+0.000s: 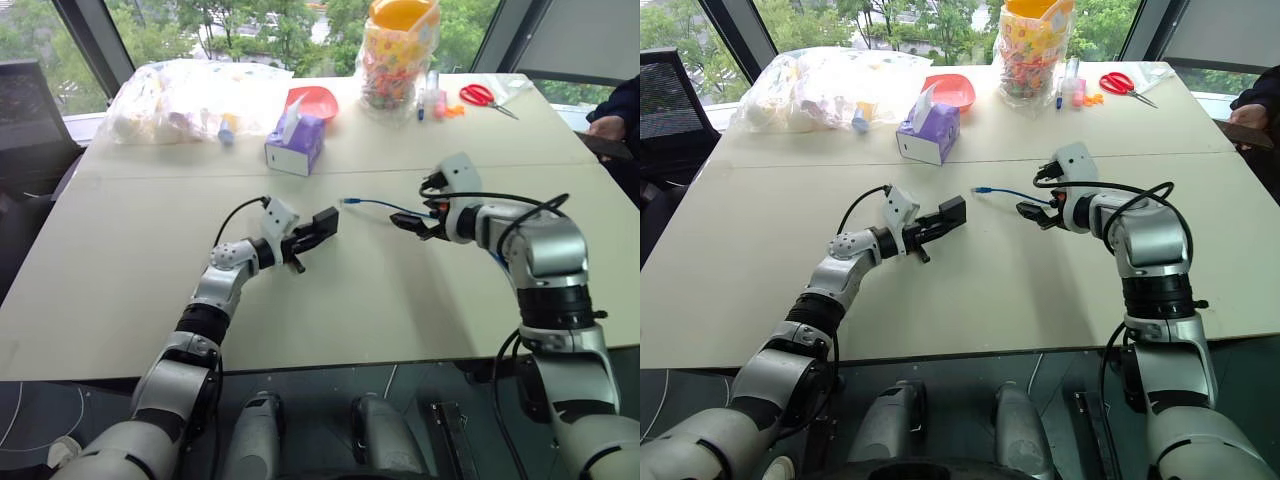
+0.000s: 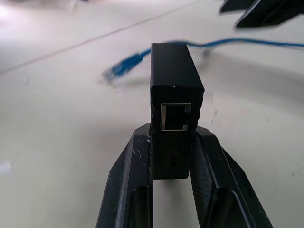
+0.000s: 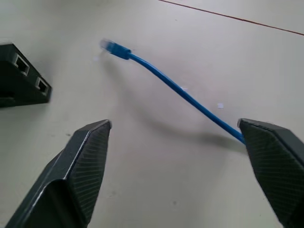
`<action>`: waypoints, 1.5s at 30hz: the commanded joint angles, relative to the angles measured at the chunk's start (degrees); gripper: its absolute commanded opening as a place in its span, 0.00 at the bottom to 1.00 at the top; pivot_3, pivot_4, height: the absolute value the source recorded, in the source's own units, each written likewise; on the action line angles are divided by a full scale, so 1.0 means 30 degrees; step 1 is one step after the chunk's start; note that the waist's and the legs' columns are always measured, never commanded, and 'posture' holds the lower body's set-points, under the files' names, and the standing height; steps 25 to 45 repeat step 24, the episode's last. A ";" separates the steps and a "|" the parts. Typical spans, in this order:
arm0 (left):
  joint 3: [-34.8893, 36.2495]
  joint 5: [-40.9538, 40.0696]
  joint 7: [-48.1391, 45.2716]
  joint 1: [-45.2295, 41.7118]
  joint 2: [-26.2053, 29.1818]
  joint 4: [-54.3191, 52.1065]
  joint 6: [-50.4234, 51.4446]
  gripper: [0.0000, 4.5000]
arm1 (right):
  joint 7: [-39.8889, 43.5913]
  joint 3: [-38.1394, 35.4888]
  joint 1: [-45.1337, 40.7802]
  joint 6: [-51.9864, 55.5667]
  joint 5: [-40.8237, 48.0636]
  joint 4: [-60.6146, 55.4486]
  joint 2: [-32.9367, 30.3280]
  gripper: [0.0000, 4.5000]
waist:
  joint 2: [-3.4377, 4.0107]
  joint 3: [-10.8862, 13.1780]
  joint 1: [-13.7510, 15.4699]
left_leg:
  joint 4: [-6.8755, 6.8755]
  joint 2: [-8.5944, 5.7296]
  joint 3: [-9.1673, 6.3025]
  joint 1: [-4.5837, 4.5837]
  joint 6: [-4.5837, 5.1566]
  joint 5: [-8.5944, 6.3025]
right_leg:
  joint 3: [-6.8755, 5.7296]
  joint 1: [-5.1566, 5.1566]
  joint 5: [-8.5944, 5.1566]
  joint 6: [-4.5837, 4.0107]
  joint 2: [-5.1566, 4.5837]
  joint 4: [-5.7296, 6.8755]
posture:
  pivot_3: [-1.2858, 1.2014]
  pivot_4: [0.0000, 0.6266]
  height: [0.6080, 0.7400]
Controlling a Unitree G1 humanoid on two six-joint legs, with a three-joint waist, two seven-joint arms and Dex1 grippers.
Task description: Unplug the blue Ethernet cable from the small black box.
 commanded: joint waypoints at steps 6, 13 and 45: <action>0.0167 0.0823 -0.0886 -0.0022 0.0523 0.1259 -0.1336 0.80 | -0.0274 -0.0865 0.0256 0.2136 0.1562 -0.3272 -0.0625 1.00 | 0.0004 -0.0002 0.0008 | 0.0000 0.0000 -0.0001 0.0004 0.0001 -0.0001 | -0.0001 0.0004 -0.0017 -0.0033 -0.0001 -0.0001 | 0.52 0.24 0.96; 0.0953 -0.0147 -0.2257 0.0245 0.2072 -0.0462 0.0309 0.99 | 0.0831 -0.1708 0.1949 0.3724 0.3743 -0.6788 -0.2314 1.00 | 0.0005 -0.0002 -0.0093 | -0.0005 0.0003 -0.0006 0.0016 0.0007 -0.0004 | 0.0000 0.0004 -0.0033 -0.0063 0.0000 0.0001 | 0.52 0.24 0.96; 0.2492 -0.3973 -0.3723 0.3441 0.5311 -1.0283 0.8647 0.99 | 0.3875 -0.1702 0.5869 0.2671 0.7381 -1.1222 -0.4628 1.00 | -0.0005 0.0004 0.0043 | 0.0025 0.0004 -0.0021 -0.0015 0.0012 -0.0008 | 0.0001 0.0023 -0.0043 -0.0080 -0.0009 -0.0028 | 0.52 0.24 0.96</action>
